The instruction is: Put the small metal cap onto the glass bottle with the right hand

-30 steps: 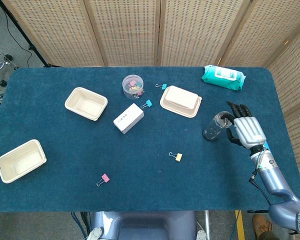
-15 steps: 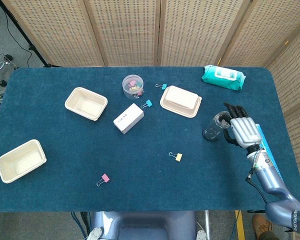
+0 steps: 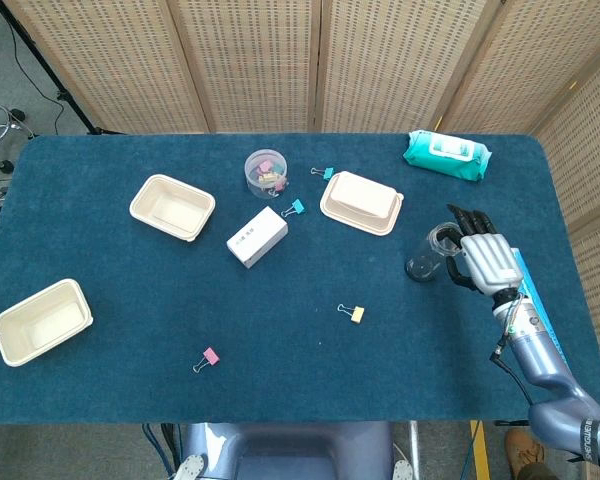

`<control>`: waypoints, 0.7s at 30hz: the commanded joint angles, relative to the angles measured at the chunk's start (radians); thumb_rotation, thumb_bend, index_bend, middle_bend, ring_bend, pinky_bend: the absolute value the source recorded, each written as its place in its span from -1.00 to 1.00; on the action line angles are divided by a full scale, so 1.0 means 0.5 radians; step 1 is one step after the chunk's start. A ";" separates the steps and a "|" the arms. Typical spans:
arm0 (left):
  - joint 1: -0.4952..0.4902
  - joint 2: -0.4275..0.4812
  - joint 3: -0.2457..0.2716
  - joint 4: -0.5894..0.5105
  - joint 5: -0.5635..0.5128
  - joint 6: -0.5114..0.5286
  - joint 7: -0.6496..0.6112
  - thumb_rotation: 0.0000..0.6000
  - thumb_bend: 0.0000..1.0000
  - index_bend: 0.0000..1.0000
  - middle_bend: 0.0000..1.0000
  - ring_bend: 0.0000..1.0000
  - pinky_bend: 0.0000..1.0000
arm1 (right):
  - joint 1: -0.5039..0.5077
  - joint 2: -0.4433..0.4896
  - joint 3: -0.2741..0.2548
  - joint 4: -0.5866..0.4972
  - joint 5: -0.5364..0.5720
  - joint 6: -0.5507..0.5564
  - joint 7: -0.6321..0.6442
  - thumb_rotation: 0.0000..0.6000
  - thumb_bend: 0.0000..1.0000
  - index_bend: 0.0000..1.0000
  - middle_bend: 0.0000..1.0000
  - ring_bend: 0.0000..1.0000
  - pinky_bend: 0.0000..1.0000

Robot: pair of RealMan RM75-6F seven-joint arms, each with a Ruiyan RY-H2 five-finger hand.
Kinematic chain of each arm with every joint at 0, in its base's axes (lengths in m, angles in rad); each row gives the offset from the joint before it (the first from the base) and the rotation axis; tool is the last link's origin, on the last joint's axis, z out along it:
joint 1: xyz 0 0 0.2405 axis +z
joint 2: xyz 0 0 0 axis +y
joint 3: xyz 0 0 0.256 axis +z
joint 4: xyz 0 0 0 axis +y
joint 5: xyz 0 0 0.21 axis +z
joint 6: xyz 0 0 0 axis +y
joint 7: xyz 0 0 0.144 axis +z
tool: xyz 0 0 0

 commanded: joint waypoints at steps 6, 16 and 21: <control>0.004 0.003 0.002 0.001 0.006 0.003 -0.009 1.00 -0.93 -1.00 -1.00 -1.00 -1.00 | 0.007 -0.017 -0.008 0.017 0.024 -0.024 -0.014 1.00 0.19 -0.40 -1.00 -1.00 -1.00; 0.001 0.008 0.001 0.004 0.002 -0.005 -0.018 1.00 -0.92 -1.00 -1.00 -1.00 -1.00 | 0.001 0.002 0.001 -0.009 0.005 0.016 -0.031 1.00 0.19 -0.39 -1.00 -1.00 -1.00; 0.001 0.007 0.002 0.001 0.002 -0.005 -0.014 1.00 -0.93 -1.00 -1.00 -1.00 -1.00 | 0.004 0.015 0.009 -0.018 0.010 0.024 -0.049 1.00 0.19 -0.39 -1.00 -1.00 -1.00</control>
